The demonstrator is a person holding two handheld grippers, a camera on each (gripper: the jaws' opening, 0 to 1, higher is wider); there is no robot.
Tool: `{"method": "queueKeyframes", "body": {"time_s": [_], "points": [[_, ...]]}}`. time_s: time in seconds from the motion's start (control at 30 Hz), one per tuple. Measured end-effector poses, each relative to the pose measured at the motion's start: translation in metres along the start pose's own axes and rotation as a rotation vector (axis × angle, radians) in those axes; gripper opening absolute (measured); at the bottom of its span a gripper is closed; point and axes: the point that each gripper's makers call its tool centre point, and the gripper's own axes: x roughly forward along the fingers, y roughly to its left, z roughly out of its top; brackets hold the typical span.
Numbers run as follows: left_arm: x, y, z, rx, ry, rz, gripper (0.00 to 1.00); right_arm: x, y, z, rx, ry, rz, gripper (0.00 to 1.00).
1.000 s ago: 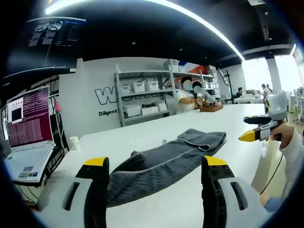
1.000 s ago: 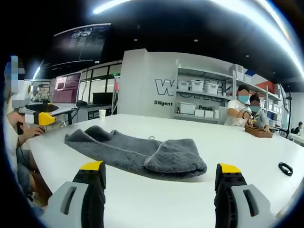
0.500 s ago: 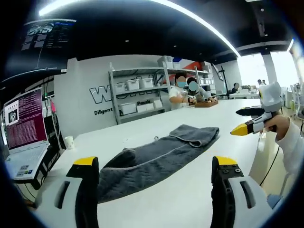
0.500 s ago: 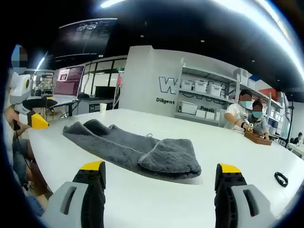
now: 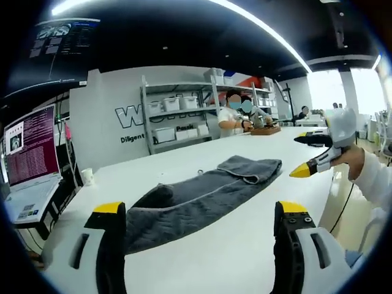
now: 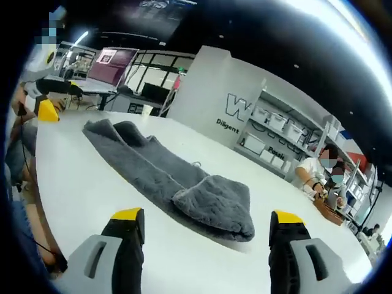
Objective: Open the folded towel by lifting each exposed corner and separating the folded layers until the towel lies flat within the target outline without major curled edges
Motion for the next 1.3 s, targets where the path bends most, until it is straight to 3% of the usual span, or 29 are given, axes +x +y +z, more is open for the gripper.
{"method": "queueKeyframes", "body": {"time_s": [0.17, 0.47, 0.87, 1.03, 1.07, 1.17, 1.3], "points": [[-0.001, 0.001, -0.001, -0.002, -0.002, 0.000, 0.99, 0.029, -0.001, -0.004, -0.105, 0.008, 0.011, 0.70], [-0.005, 0.006, -0.001, -0.004, -0.015, 0.013, 0.99, 0.072, 0.014, -0.012, -0.196, 0.016, 0.026, 0.62], [-0.003, 0.010, -0.004, -0.014, -0.013, 0.018, 0.99, 0.102, 0.036, -0.022, -0.273, 0.053, 0.082, 0.39], [-0.003, 0.011, -0.005, -0.017, -0.013, 0.019, 0.98, 0.103, 0.039, -0.023, -0.238, 0.049, 0.117, 0.26], [-0.003, 0.012, -0.005, -0.018, -0.016, 0.020, 0.98, 0.100, 0.045, -0.023, -0.169, 0.046, 0.162, 0.22], [-0.002, 0.013, -0.005, -0.019, -0.016, 0.022, 0.98, 0.099, 0.053, -0.027, -0.081, 0.059, 0.224, 0.08], [-0.002, 0.013, -0.006, -0.021, -0.015, 0.019, 0.98, 0.095, 0.052, -0.026, -0.075, 0.057, 0.239, 0.05]]}}
